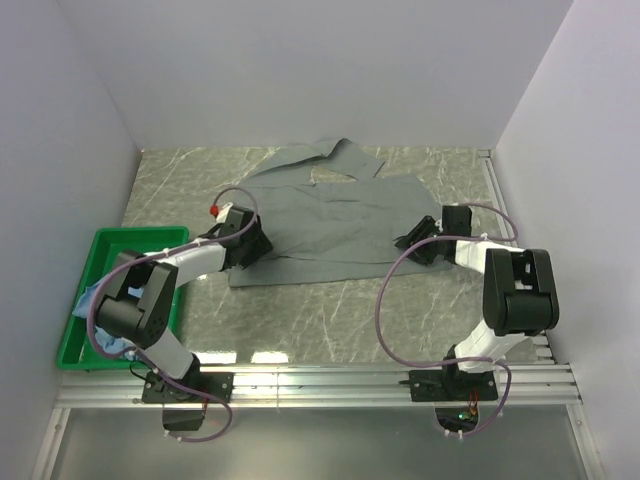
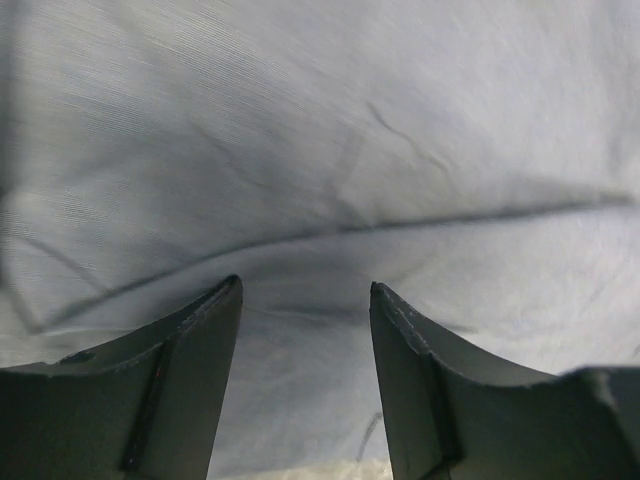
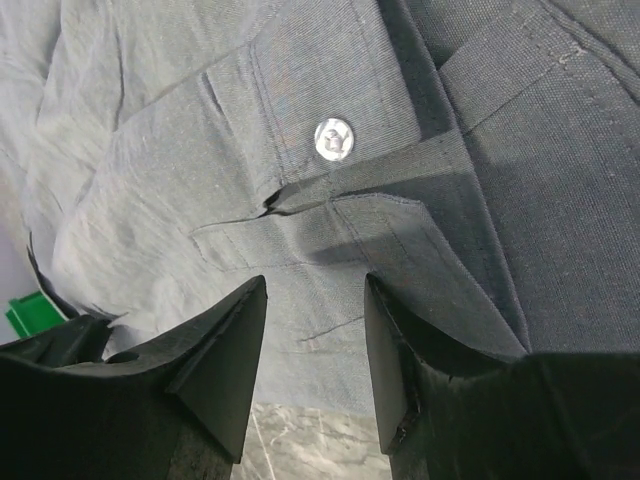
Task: Fold and stack the long sleeve shirts
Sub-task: Fold the shirt
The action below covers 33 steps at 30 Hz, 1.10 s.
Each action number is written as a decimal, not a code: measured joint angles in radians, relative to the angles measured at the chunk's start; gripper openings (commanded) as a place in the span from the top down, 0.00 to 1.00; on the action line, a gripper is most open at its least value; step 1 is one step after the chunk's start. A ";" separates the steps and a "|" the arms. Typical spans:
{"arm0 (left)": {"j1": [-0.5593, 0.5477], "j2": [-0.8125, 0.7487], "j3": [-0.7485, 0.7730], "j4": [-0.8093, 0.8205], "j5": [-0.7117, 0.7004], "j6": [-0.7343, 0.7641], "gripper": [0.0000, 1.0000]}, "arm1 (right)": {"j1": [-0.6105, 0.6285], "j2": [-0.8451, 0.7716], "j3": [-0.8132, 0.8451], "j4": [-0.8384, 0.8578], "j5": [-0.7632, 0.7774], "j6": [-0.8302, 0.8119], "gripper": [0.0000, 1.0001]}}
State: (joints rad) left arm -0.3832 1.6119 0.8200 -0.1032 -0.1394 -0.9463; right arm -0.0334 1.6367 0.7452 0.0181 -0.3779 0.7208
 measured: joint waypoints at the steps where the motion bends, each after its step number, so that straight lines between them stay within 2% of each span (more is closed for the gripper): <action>1: 0.013 -0.006 -0.011 0.006 -0.002 -0.012 0.39 | 0.000 -0.003 0.000 -0.005 0.005 0.001 0.49; 6: 0.056 -0.048 -0.032 -0.018 -0.037 -0.022 0.31 | 0.000 -0.055 0.001 -0.071 0.058 -0.006 0.49; 10: 0.057 -0.101 -0.029 -0.062 -0.053 0.005 0.29 | 0.014 -0.129 0.008 -0.097 0.072 -0.023 0.48; 16: -0.019 -0.148 0.056 -0.051 -0.032 0.042 0.31 | 0.165 -0.145 0.117 -0.043 0.024 -0.027 0.47; 20: -0.059 -0.120 0.112 0.015 0.014 0.046 0.34 | 0.286 -0.042 0.234 0.080 -0.042 0.012 0.47; 24: -0.076 -0.015 0.156 0.100 0.066 0.043 0.37 | 0.381 0.134 0.339 0.200 -0.088 0.061 0.48; 28: -0.077 0.077 0.156 0.137 0.097 0.042 0.39 | 0.430 0.277 0.354 0.292 -0.134 0.124 0.48; 33: -0.072 0.156 0.156 0.151 0.098 0.039 0.41 | 0.422 0.377 0.332 0.327 -0.145 0.154 0.49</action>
State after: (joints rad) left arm -0.4557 1.7679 0.9764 0.0479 -0.0418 -0.9077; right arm 0.3889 2.0136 1.0775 0.3454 -0.5232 0.8745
